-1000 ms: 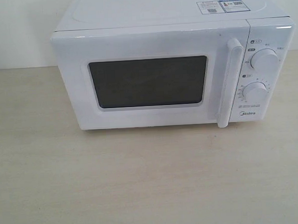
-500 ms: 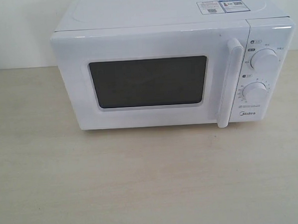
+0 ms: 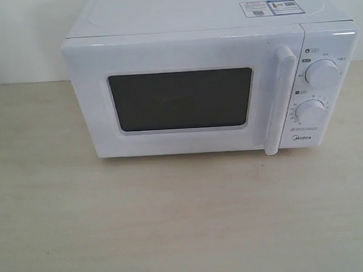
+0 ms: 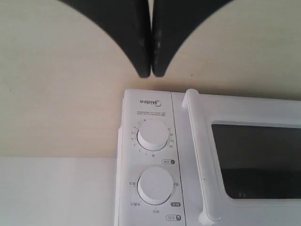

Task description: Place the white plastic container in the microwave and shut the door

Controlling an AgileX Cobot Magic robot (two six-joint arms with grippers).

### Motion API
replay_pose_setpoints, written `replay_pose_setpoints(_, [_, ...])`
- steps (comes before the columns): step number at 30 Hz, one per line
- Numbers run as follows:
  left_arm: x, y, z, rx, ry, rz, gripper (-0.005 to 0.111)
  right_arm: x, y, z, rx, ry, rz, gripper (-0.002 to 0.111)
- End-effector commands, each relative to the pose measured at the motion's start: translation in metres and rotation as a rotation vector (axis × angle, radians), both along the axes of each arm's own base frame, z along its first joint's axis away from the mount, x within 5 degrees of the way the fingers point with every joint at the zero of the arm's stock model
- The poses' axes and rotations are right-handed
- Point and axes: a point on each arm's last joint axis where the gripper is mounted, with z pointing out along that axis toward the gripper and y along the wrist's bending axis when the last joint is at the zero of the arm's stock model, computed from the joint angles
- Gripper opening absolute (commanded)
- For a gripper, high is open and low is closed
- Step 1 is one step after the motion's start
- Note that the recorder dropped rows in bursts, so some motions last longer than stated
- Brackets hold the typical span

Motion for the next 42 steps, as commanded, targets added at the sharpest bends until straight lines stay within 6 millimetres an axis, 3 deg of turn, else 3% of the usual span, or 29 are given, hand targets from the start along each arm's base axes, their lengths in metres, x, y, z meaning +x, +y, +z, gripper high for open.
replay_pose_setpoints(1, [-0.0002, 0.0009, -0.0007, -0.006, -0.002, 0.007, 0.004, -0.0020, -0.0007, -0.0015, 0.002, -0.012, -0.004, 0.000])
replay_pose_setpoints(16, [-0.0002, 0.0009, -0.0007, -0.006, -0.002, 0.007, 0.004, -0.0032, -0.0023, -0.0077, -0.055, 0.050, -0.012, 0.000])
replay_pose_setpoints(27, [-0.0002, 0.0009, -0.0007, -0.006, -0.002, 0.007, 0.004, -0.0027, -0.0102, -0.0081, -0.050, 0.058, -0.159, 0.000])
replay_pose_setpoints(42, [-0.0002, 0.0009, -0.0007, -0.006, -0.002, 0.007, 0.004, -0.0029, -0.0104, -0.0087, -0.070, 0.064, -0.160, 0.000])
